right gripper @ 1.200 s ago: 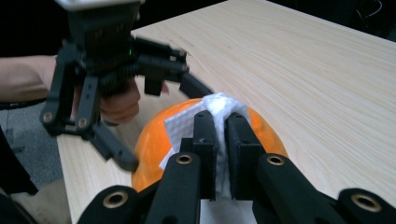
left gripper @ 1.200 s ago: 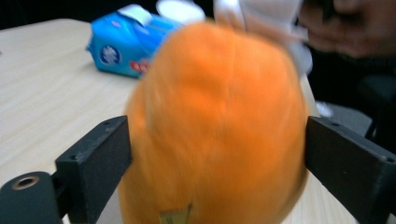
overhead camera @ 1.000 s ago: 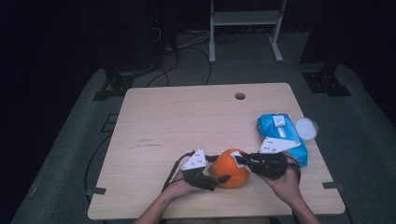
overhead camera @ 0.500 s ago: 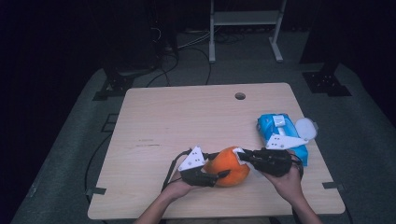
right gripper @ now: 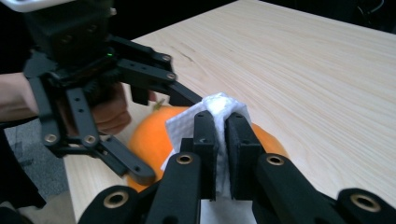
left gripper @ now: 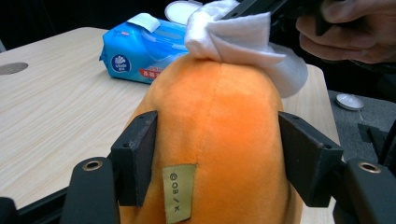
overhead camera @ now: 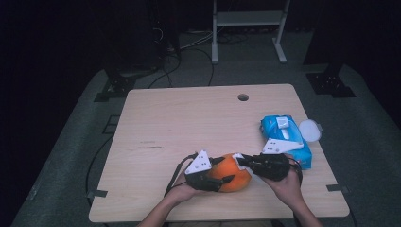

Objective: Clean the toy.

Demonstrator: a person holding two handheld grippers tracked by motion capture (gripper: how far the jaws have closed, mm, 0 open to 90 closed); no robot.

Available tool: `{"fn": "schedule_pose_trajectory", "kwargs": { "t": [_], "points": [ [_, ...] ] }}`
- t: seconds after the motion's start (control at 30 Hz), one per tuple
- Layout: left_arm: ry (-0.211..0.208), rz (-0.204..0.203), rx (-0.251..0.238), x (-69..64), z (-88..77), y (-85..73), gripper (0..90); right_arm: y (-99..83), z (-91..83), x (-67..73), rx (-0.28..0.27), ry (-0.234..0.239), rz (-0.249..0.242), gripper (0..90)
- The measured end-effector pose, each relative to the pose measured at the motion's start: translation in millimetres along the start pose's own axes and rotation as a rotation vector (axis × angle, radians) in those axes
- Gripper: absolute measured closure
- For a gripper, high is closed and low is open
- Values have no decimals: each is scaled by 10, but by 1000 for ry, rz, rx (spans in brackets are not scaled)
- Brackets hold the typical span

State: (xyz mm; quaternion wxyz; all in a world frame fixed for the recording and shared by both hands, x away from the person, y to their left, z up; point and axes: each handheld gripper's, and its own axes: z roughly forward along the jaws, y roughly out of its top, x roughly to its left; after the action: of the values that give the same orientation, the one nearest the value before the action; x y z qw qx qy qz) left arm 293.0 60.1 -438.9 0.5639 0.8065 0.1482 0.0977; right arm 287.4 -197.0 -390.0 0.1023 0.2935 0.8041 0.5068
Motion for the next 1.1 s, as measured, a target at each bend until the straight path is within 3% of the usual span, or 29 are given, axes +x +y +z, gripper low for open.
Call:
{"fn": "schedule_pose_trajectory", "kwargs": {
  "t": [0.1, 0.17, 0.23, 0.4, 0.47, 0.57, 0.67, 0.77, 0.87, 0.93, 1.0, 1.1],
  "points": [
    [-2, -5, 0, 4, 3, 0, 321, -63, -35, -108, 16, -54, 15, 827],
    [-3, -9, 0, 4, 16, 5, 311, -93, -58, -139, 14, -52, 41, 828],
    [6, -15, 1, -3, 36, 11, 305, -68, -48, -83, 12, -58, 23, 829],
    [16, -21, 8, -22, 50, 24, 297, 45, 30, 164, 0, -17, -52, 829],
    [12, -20, 6, -17, 47, 29, 277, 55, 47, 196, 10, -24, -71, 828],
    [6, -19, -12, 13, 11, 45, 200, 5, 51, 105, 15, -14, -36, 829],
    [-6, -57, -19, 103, -25, 20, 151, -35, 16, 23, 12, -20, -6, 828],
    [-17, -94, 10, 162, -1, -58, 123, -75, -13, -66, 10, -30, 21, 827],
    [-42, -72, 23, 162, 22, -100, 125, -124, -44, -181, 7, -33, 61, 827],
    [-43, -80, 26, 180, 39, -117, 122, -150, -62, -241, 4, -34, 81, 827],
    [-44, -106, 27, 189, 76, -156, 107, -162, -72, -264, 4, -31, 97, 827],
    [-34, -103, 30, 157, 123, -185, 109, -143, -68, -225, 5, -31, 92, 829]
  ]
}}
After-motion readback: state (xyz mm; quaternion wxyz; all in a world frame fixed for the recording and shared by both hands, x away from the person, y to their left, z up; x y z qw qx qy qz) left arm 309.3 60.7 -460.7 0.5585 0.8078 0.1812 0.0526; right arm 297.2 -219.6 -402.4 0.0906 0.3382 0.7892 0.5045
